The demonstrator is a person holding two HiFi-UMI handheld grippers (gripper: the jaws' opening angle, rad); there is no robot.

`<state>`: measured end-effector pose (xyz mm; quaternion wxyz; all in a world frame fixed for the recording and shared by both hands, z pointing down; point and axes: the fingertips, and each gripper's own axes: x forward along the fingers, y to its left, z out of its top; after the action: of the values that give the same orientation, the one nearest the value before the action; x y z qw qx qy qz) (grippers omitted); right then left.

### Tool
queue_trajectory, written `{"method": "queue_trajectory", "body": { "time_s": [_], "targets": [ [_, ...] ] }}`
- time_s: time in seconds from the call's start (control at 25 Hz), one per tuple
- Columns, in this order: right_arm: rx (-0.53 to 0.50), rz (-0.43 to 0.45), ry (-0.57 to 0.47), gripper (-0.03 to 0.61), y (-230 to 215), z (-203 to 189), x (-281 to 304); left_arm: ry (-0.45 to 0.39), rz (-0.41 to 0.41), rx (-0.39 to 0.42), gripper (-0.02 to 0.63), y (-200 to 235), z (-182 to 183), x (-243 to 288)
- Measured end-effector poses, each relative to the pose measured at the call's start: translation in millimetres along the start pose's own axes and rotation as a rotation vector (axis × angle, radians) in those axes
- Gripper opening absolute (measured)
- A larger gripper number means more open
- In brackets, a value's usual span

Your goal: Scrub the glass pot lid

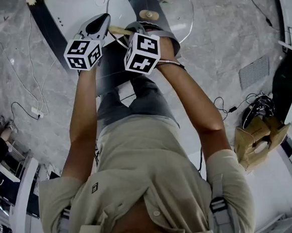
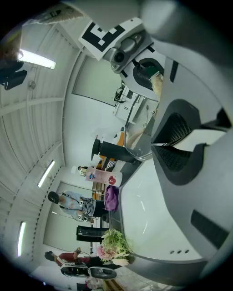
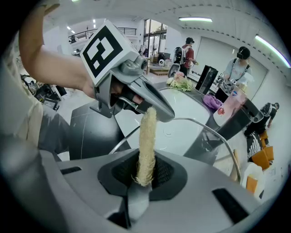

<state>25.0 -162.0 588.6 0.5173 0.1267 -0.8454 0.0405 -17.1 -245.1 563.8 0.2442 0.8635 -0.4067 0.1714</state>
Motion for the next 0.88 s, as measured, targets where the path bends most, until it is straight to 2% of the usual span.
{"method": "queue_trajectory", "body": {
  "time_s": [0.24, 0.4, 0.56, 0.72, 0.88],
  "targets": [
    [0.024, 0.014, 0.007, 0.052, -3.5, -12.1, -4.3, 0.023, 0.009, 0.038, 0.029, -2.4, -1.5, 1.3],
    [0.106, -0.024, 0.072, 0.052, -30.8, -55.3, -10.8, 0.044, 0.019, 0.075, 0.029, -2.0, -3.7, 3.2],
    [0.199, -0.123, 0.155, 0.052, -85.2, -111.4, -36.2, 0.039, 0.017, 0.085, 0.029, -2.3, 0.9, 5.9],
    [0.192, -0.268, 0.241, 0.052, -141.3, -156.6, -65.8, 0.033, 0.02, 0.086, 0.029, -3.7, 4.7, 7.5],
    [0.185, -0.337, 0.258, 0.052, -163.2, -172.6, -82.8, 0.038, 0.019, 0.088, 0.029, -6.8, 3.6, 8.4]
  ]
}}
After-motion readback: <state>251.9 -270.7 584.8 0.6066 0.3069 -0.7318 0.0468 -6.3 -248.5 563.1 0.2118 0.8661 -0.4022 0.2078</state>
